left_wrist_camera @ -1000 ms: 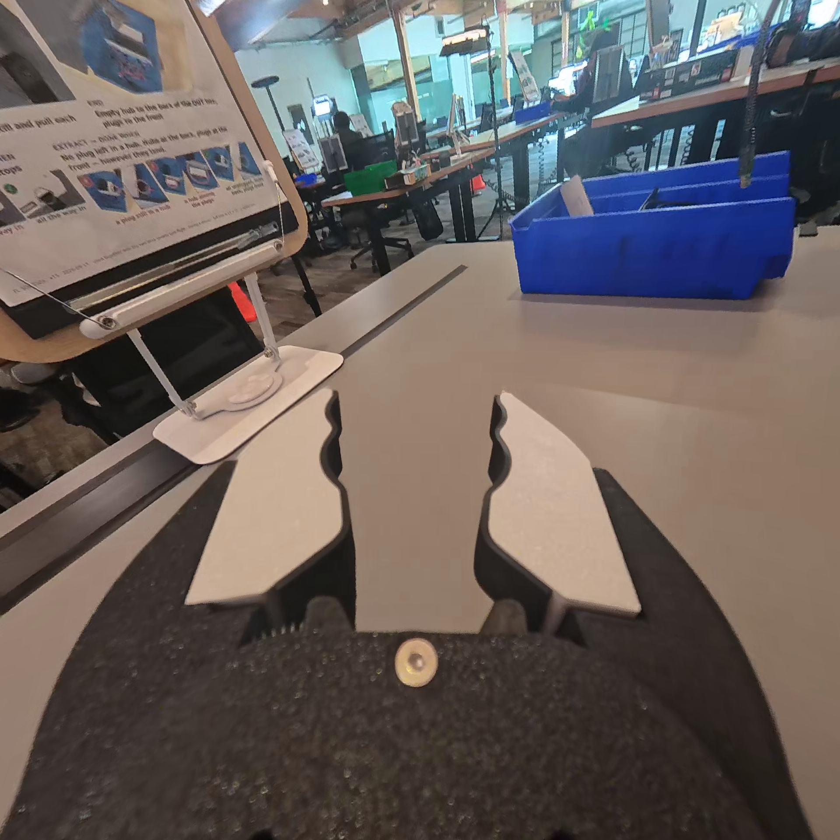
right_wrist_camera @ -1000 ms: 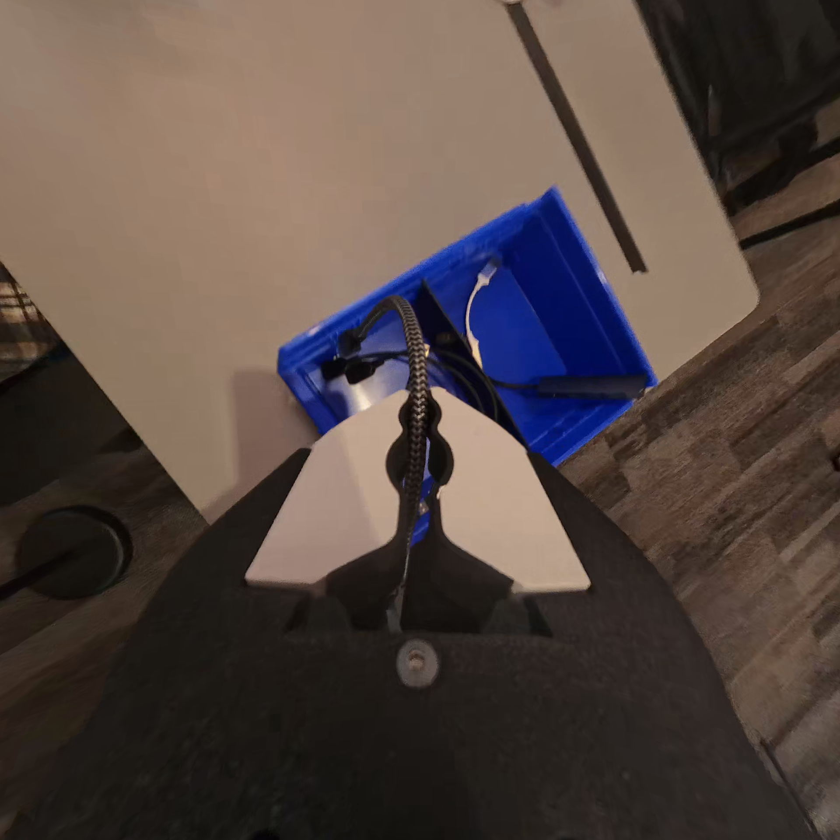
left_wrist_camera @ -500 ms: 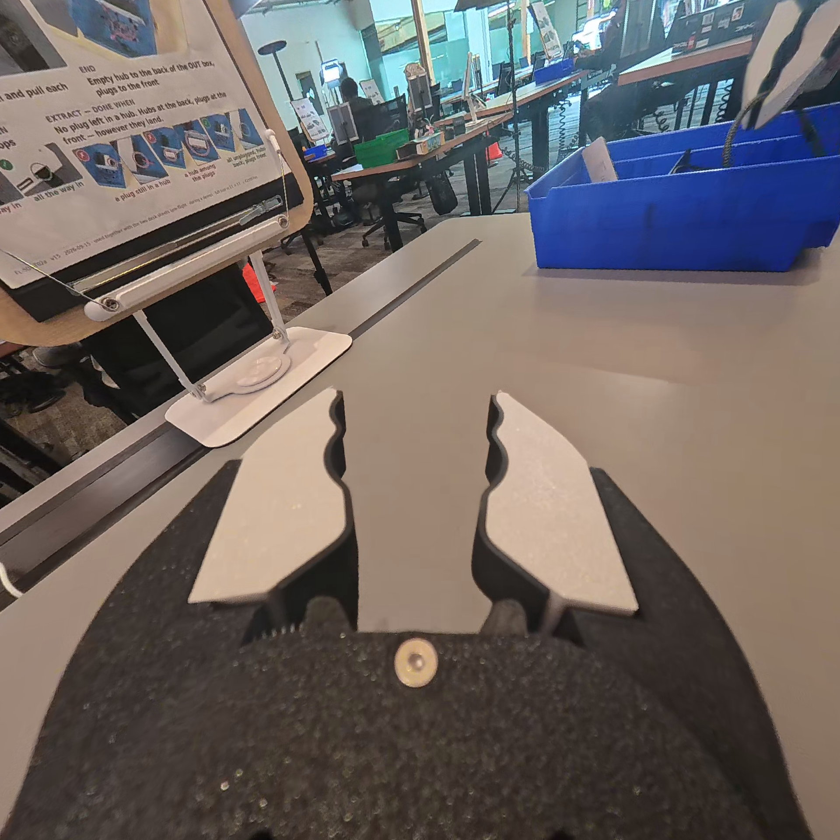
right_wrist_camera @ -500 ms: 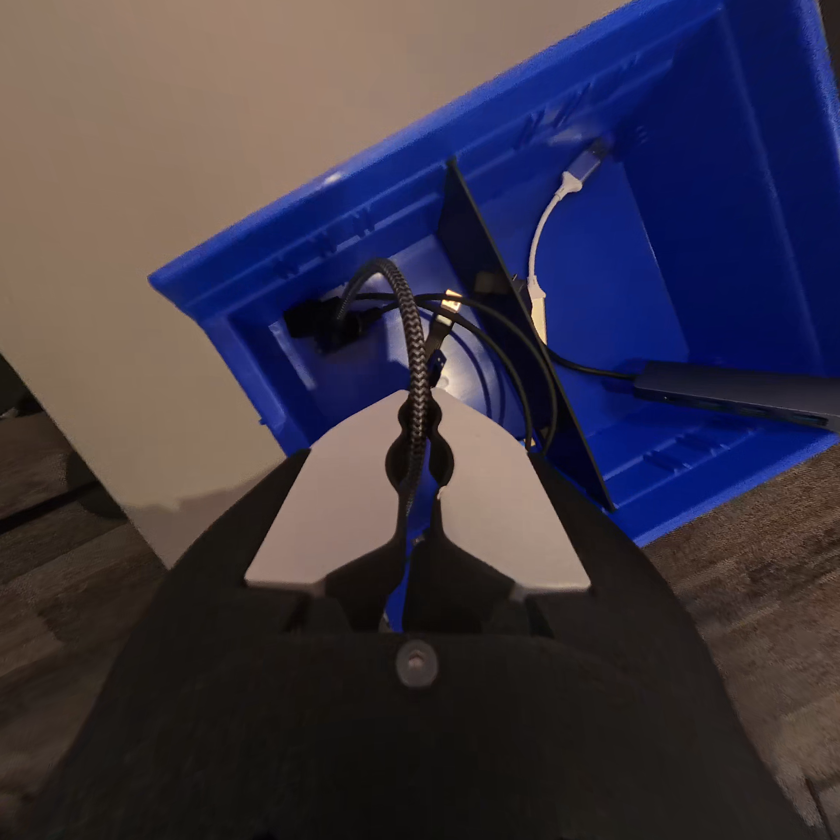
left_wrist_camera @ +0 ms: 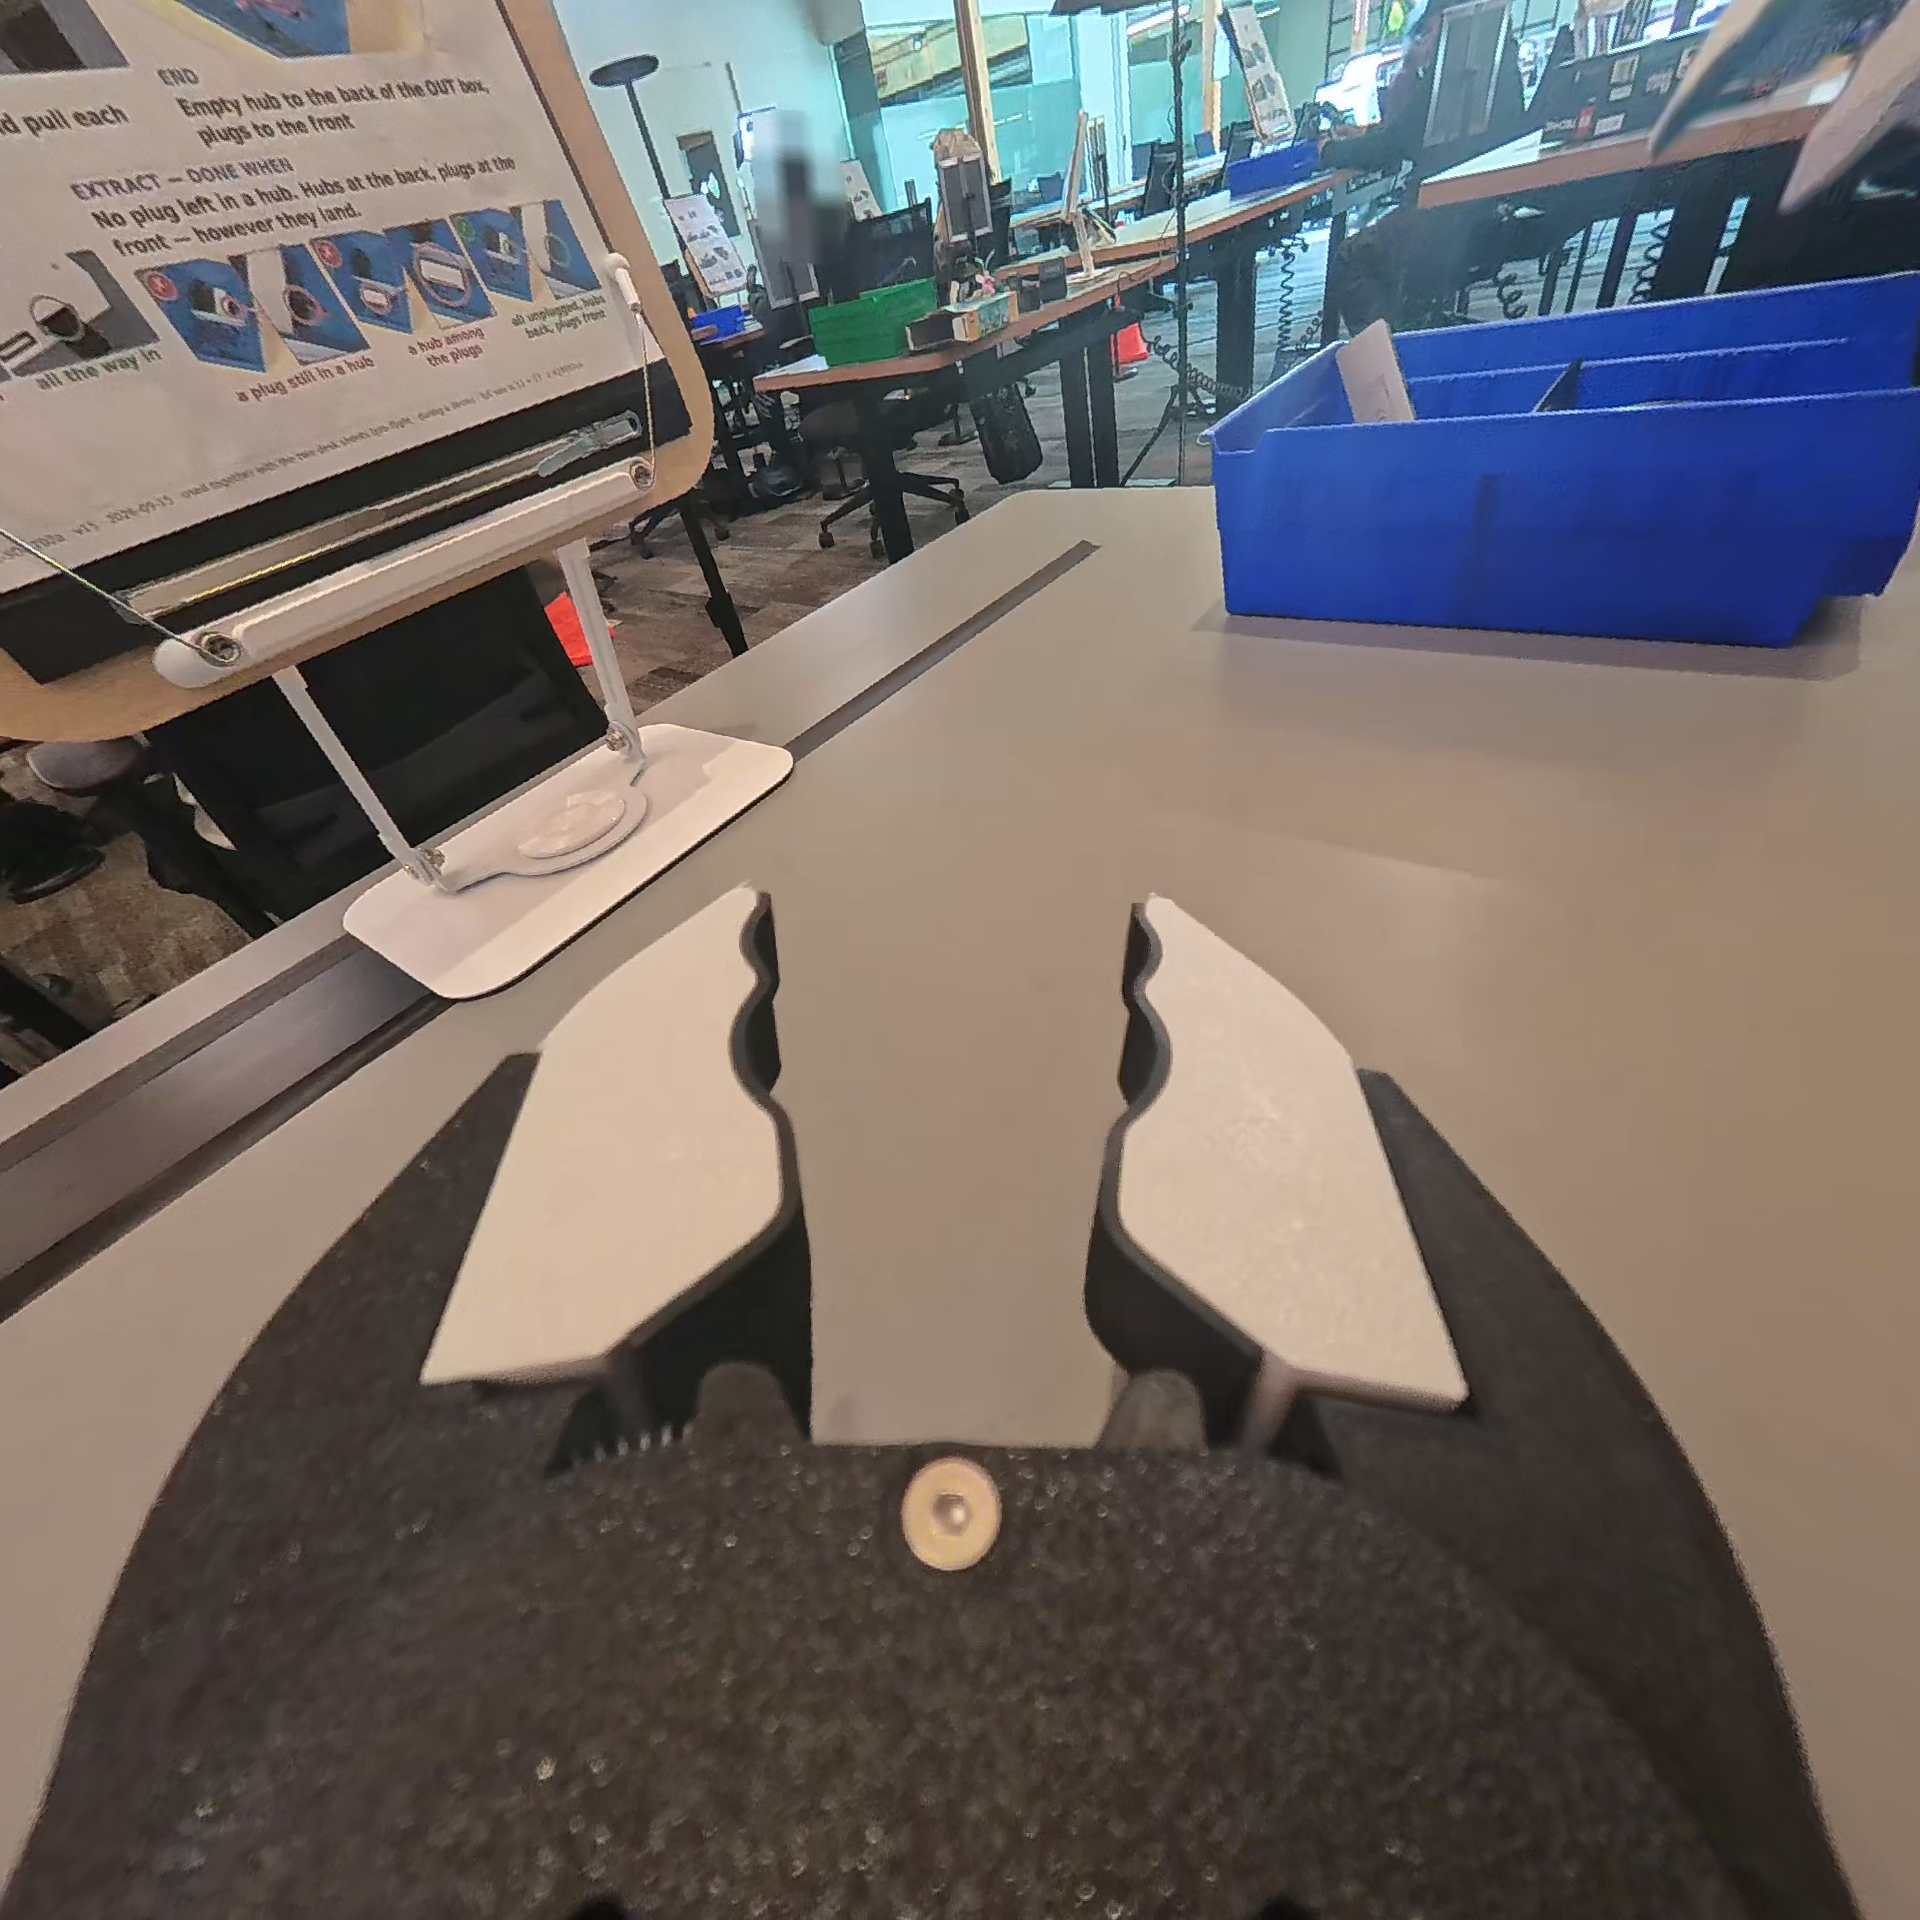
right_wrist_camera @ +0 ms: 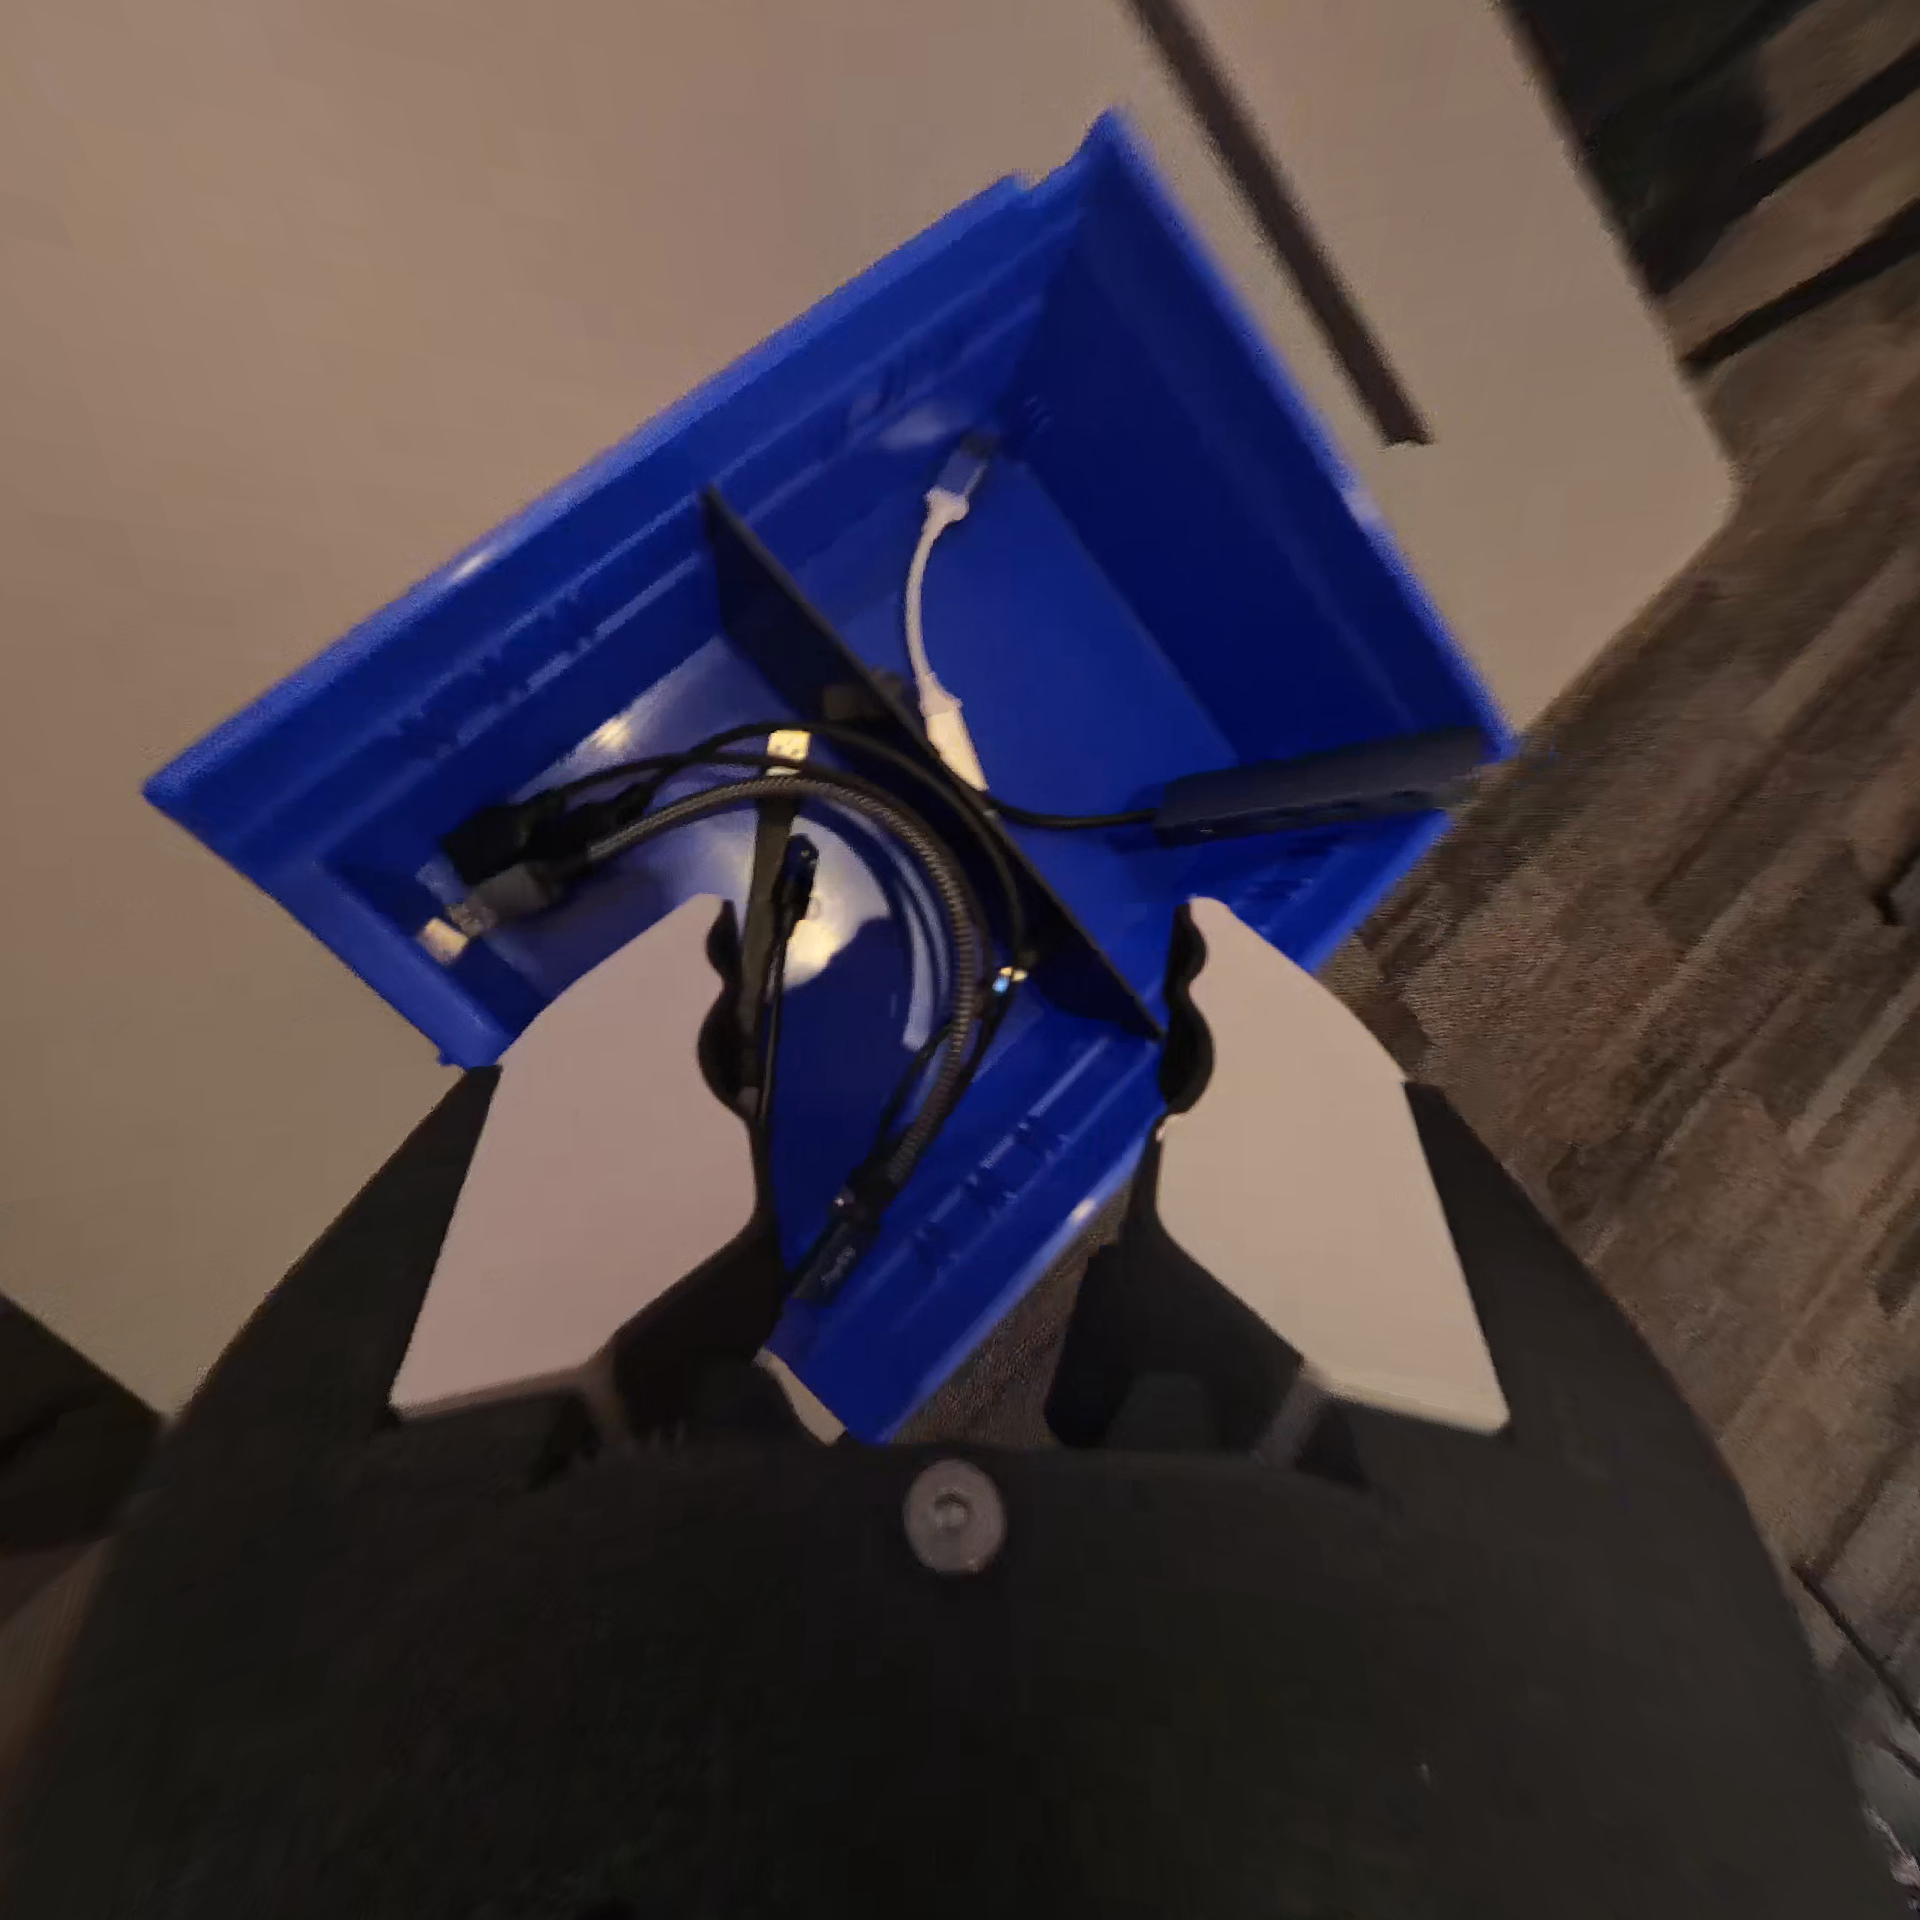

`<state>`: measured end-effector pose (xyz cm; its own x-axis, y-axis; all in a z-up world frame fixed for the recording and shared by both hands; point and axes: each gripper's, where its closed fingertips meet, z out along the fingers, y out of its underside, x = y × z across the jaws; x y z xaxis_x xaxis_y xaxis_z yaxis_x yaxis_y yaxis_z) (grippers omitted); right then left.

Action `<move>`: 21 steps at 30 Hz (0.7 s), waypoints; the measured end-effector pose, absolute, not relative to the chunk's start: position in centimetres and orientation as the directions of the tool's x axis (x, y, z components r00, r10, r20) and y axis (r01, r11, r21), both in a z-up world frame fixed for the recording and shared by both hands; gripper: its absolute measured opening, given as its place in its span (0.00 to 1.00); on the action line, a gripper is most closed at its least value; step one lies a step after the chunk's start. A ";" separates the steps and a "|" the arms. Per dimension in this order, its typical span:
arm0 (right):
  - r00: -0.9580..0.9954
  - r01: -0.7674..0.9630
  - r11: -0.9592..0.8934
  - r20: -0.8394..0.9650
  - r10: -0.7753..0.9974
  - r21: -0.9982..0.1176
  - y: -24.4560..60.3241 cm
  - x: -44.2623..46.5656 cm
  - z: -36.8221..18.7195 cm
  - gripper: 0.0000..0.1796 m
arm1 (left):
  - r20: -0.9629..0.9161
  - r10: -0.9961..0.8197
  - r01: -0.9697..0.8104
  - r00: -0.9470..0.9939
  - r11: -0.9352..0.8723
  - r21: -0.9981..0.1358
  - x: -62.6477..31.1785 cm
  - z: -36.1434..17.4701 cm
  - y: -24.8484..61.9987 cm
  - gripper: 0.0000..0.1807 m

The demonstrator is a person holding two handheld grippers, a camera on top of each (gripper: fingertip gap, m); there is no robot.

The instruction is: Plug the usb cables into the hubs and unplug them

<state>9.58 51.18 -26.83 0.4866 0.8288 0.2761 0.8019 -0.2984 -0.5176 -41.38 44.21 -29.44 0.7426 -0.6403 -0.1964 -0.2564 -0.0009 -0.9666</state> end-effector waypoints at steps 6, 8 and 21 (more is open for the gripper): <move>0.702 0.661 -0.431 0.303 0.645 -0.614 53.3 13.4 -20.7 0.47 | -0.205 -0.641 -0.269 0.740 -0.003 -0.963 -41.3 -29.5 44.1 0.35; 0.783 0.592 -0.534 0.273 0.559 -0.604 54.0 15.5 -20.7 0.45 | -0.205 -0.641 -0.273 0.740 -0.008 -0.962 -41.4 -29.7 44.1 0.36; 0.971 0.140 -0.942 -0.143 0.191 -0.304 53.3 20.2 -31.7 0.39 | -0.188 -0.642 -0.273 0.743 -0.035 -0.961 -41.5 -30.0 44.3 0.36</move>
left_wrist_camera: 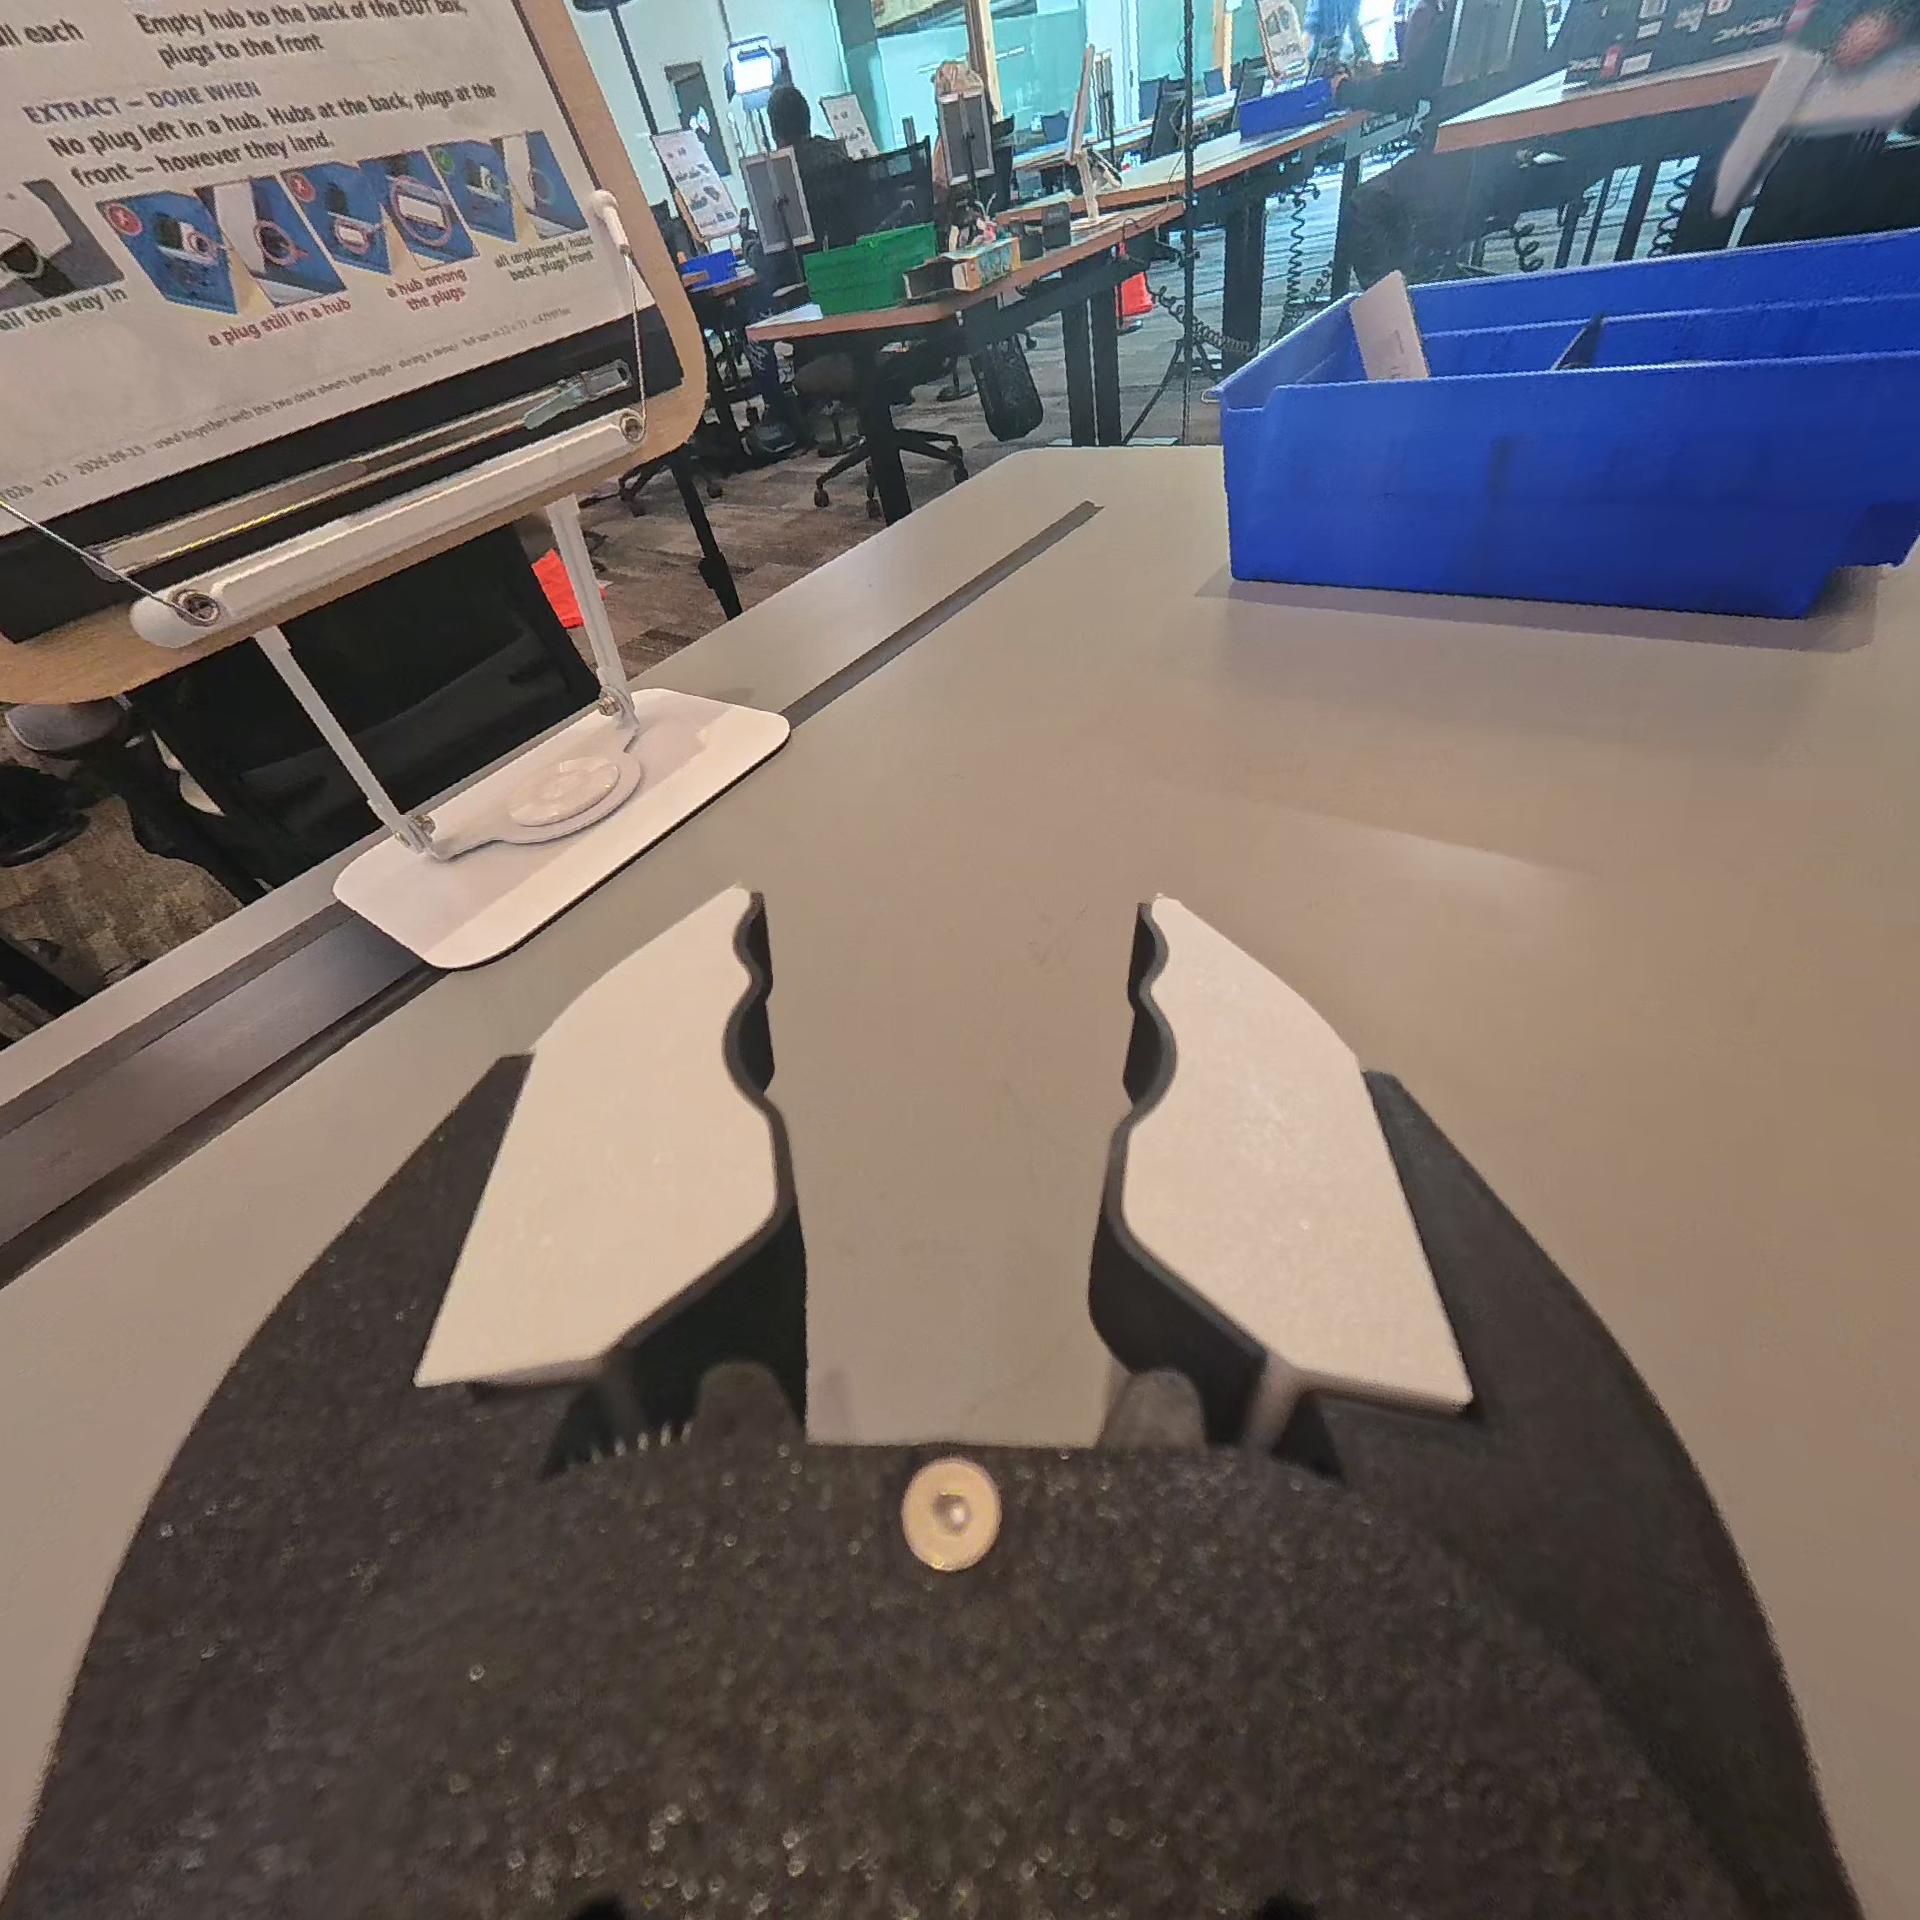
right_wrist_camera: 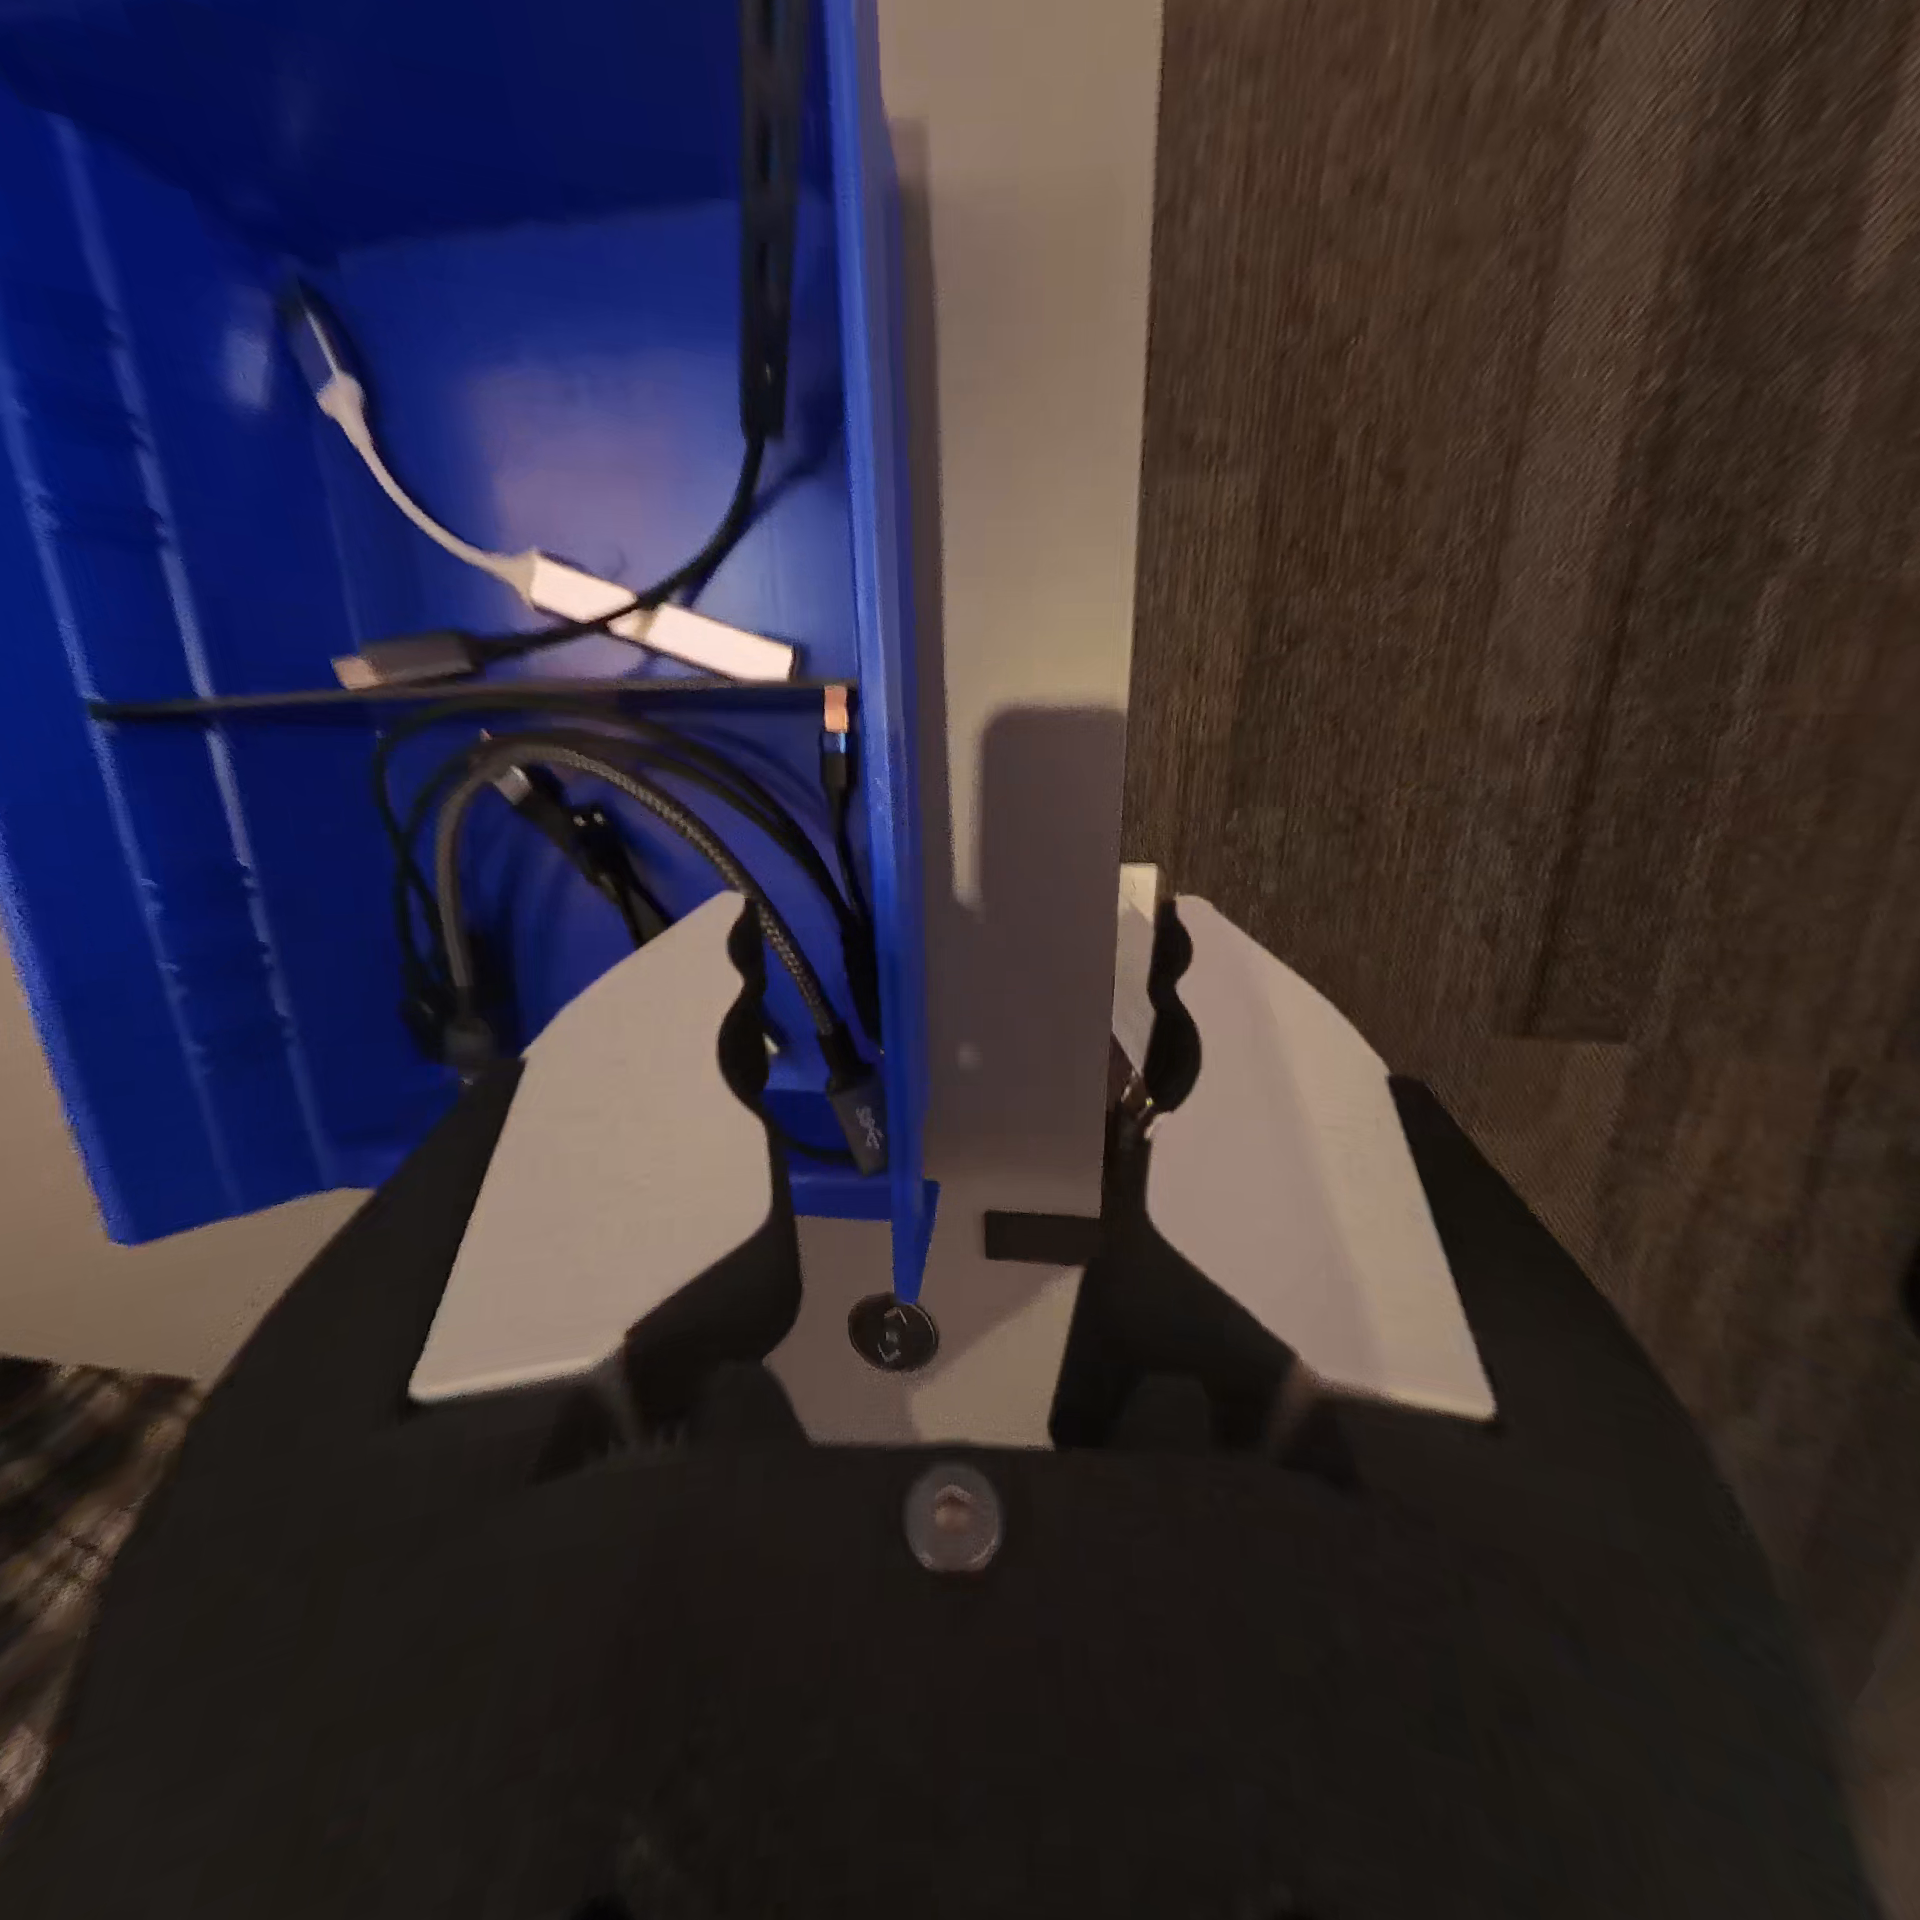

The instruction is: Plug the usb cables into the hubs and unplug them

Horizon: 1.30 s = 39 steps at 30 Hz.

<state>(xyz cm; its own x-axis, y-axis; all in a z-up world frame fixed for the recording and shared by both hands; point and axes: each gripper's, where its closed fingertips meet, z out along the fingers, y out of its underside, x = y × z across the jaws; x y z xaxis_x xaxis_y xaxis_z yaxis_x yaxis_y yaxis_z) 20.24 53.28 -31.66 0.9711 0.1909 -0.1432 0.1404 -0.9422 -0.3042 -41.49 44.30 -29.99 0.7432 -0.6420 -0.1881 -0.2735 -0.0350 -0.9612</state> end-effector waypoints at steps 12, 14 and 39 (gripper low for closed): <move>0.979 0.132 -0.984 -0.141 0.148 -0.115 52.8 18.0 -35.9 0.02 | -0.176 -0.656 -0.283 0.734 -0.061 -0.957 -41.7 -30.0 43.3 0.29; 0.979 0.120 -0.988 -0.154 0.135 -0.098 52.6 17.8 -35.9 0.02 | -0.172 -0.652 -0.279 0.738 -0.063 -0.958 -42.1 -29.1 42.2 0.28; 0.922 0.207 -0.960 -0.292 0.255 -0.187 49.8 1.1 -35.5 0.02 | -0.043 -0.648 -0.187 0.760 -0.155 -0.970 -42.7 -26.9 28.9 0.31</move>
